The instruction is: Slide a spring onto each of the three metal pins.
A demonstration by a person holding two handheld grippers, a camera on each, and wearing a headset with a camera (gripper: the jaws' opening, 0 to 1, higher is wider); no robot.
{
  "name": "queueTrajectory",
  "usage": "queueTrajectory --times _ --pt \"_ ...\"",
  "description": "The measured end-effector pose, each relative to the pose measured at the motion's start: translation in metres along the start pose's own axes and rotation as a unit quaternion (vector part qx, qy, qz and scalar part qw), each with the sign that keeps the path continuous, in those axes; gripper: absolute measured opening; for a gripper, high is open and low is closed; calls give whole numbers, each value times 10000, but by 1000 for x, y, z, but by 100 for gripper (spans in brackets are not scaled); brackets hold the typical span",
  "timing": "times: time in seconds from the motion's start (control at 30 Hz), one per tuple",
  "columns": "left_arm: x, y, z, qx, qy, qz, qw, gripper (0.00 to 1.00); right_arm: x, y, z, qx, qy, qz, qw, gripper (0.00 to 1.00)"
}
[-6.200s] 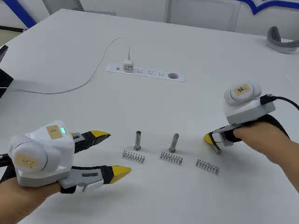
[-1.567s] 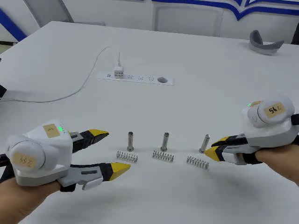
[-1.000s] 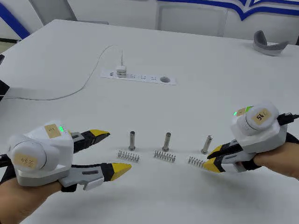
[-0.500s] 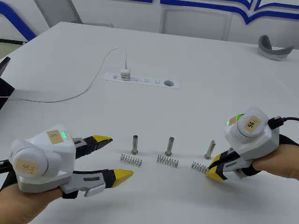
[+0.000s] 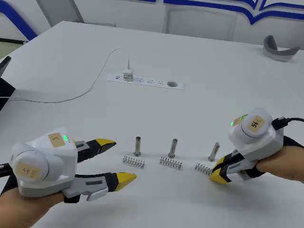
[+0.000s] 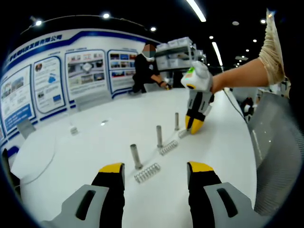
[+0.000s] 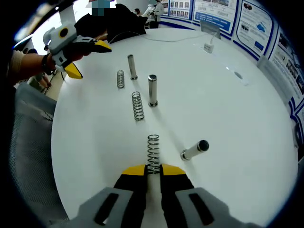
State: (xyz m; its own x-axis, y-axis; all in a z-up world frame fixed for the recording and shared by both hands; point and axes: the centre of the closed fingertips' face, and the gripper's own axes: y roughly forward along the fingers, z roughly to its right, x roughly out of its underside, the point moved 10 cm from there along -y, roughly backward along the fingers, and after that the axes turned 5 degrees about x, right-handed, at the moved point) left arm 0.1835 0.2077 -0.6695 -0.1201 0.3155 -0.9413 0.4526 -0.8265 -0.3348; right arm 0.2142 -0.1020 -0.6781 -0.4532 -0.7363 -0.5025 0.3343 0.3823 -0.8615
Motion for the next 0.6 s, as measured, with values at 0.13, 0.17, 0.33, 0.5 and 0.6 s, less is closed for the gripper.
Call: queueTrajectory --times 0.13,0.17,0.33,0.5,0.6 --pt "-2 4 7 114 45 -24 9999 53 -1 -5 -3 -15 70 70 10000 12" --pt "-2 4 8 135 53 -23 9999 52 -1 -6 -4 -11 47 68 10000 12" --pt "-4 10 12 240 63 7 9997 51 -9 -14 -11 -32 -91 129 9999 12" --pt "-8 19 18 382 142 18 9992 49 -20 -19 -18 -58 -274 227 9994 12" --pt "-9 24 21 466 167 30 9988 48 -28 -21 -22 -105 -437 271 9986 12"
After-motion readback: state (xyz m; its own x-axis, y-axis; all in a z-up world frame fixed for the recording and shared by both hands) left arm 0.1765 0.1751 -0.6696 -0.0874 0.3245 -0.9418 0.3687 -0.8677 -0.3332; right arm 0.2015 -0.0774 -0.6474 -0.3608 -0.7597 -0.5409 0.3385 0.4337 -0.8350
